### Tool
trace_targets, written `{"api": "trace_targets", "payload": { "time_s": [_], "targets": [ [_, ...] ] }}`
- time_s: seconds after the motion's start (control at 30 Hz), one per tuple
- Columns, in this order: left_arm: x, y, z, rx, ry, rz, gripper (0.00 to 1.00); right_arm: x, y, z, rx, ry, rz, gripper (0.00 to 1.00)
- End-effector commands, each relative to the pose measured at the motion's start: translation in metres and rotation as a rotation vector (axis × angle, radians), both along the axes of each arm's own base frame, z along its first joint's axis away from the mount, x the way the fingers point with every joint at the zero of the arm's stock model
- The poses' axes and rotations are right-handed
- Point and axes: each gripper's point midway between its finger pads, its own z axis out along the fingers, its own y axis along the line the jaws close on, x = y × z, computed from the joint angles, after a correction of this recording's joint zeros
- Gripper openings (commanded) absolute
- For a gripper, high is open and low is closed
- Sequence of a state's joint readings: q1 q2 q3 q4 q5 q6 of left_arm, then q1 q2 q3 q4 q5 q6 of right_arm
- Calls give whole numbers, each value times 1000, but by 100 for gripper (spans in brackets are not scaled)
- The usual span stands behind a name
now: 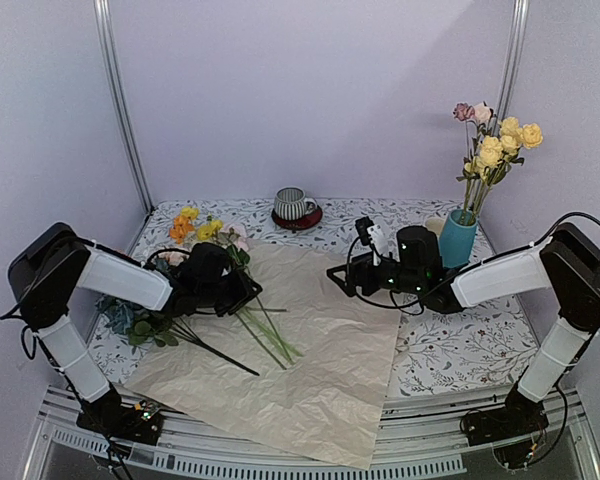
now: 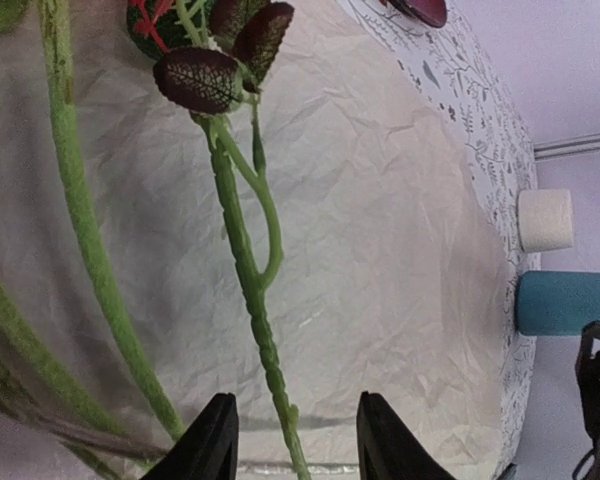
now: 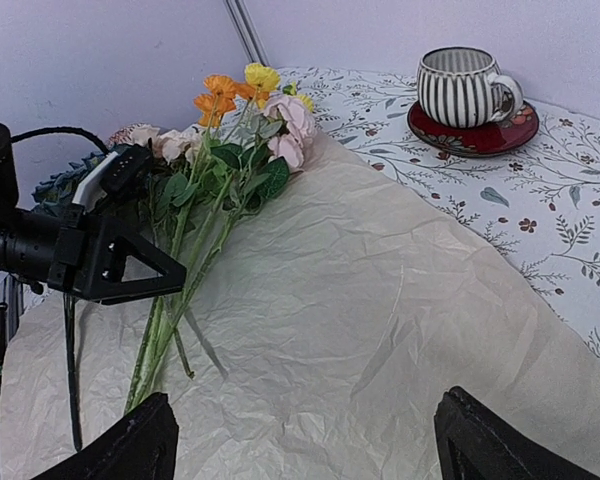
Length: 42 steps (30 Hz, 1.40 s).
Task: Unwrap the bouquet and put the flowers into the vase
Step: Pick up the fake flower from the flattened wrapping paper.
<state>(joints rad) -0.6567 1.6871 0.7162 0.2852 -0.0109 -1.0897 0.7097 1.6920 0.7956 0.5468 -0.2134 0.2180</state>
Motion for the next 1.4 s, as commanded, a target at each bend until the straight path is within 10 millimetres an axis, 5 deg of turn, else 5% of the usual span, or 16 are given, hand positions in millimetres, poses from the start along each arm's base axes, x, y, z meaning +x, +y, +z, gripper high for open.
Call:
{"api": "trace_targets", "payload": {
  "time_s": [0.0, 0.17, 0.37, 0.7, 1.07, 1.37],
  "targets": [
    [13, -4, -8, -6, 19, -6, 41, 2, 8, 8, 9, -28, 16, 91],
    [23, -4, -17, 6, 28, 0, 35, 2, 8, 8, 5, -29, 16, 91],
    [28, -7, -5, -3, -5, -17, 2, 3, 9, 6, 0, -25, 18, 91],
    [20, -33, 79, -127, -208, -191, 0, 3, 9, 5, -4, -26, 17, 91],
    [-36, -60, 153, -163, -446, -411, 0, -2, 4, 20, 8, -60, 10, 91],
    [-102, -65, 176, -199, -654, -651, 0, -28, -2, 83, 125, -153, 67, 94]
  ]
}}
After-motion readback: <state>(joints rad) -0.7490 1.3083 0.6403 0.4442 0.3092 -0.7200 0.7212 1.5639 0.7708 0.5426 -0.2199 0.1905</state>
